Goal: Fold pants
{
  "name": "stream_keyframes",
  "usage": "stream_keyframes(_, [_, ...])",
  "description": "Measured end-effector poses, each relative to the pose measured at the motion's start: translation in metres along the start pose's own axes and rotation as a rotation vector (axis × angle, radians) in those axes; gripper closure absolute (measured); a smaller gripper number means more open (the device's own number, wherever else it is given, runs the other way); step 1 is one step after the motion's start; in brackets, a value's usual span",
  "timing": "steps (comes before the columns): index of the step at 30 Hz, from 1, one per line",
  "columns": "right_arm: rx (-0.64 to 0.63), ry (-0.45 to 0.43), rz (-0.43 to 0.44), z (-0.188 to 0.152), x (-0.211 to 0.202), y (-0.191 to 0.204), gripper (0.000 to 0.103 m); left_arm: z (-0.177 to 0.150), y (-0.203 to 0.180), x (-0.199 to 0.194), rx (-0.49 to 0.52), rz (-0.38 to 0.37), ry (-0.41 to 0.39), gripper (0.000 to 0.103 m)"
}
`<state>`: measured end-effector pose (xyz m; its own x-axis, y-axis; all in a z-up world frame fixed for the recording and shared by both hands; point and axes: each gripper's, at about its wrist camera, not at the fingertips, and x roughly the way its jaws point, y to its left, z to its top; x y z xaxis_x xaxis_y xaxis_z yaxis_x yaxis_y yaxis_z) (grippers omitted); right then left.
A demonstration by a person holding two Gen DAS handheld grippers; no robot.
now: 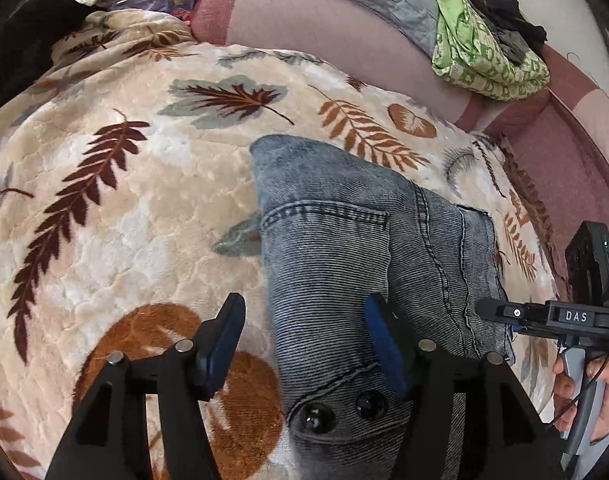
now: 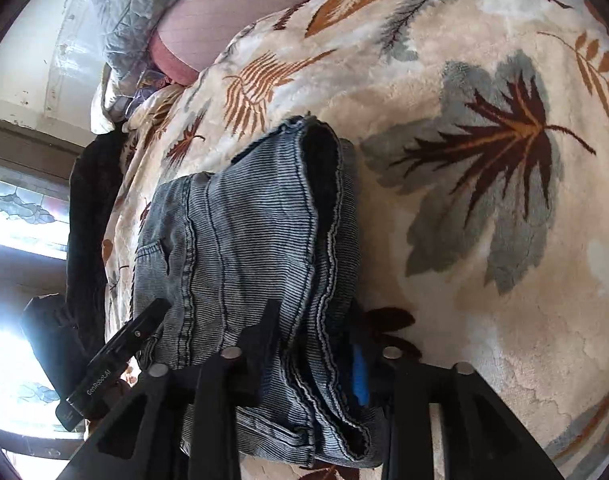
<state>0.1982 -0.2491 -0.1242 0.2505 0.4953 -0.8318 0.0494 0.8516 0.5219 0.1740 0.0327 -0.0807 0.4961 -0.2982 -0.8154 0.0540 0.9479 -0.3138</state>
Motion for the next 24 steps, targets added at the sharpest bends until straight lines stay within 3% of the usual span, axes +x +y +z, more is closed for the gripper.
stream_keyframes(2, [-0.031, -0.016, -0.044, -0.005, -0.013, 0.004, 0.039, 0.0, 0.0, -0.021, 0.006, 0.038, -0.05, 0.04])
stream_keyframes(5, [-0.097, -0.146, -0.105, -0.017, -0.046, 0.02, 0.039, -0.003, -0.01, -0.055, 0.047, 0.067, -0.155, 0.037])
stream_keyframes(8, [-0.147, -0.202, 0.04, -0.029, -0.067, 0.041, 0.039, -0.011, -0.025, -0.069, 0.098, 0.037, -0.191, 0.034])
stream_keyframes(11, [-0.118, -0.158, 0.22, -0.039, -0.059, 0.043, 0.032, -0.022, -0.037, -0.055, 0.135, 0.027, -0.138, 0.033])
stream_keyframes(13, [-0.093, -0.084, 0.24, -0.044, -0.034, 0.034, 0.03, -0.035, -0.042, -0.025, 0.161, 0.067, -0.024, 0.033])
stream_keyframes(14, [-0.073, -0.044, 0.2, -0.046, -0.017, 0.025, 0.03, -0.043, -0.043, -0.009, 0.194, 0.101, 0.038, 0.031])
stream_keyframes(15, [-0.041, -0.001, 0.177, -0.048, -0.001, 0.014, 0.031, -0.049, -0.043, -0.003, 0.208, 0.116, 0.03, 0.028])
stream_keyframes(18, [0.006, -0.037, 0.219, -0.049, -0.007, 0.006, 0.034, -0.05, -0.043, -0.02, 0.171, 0.103, -0.018, 0.028])
stream_keyframes(22, [-0.079, -0.106, 0.178, -0.05, -0.033, 0.02, 0.034, -0.058, -0.047, -0.051, 0.176, 0.121, -0.13, 0.027])
stream_keyframes(24, [-0.085, -0.086, 0.201, -0.056, -0.028, 0.016, 0.031, -0.065, -0.046, -0.037, 0.175, 0.112, -0.073, 0.024])
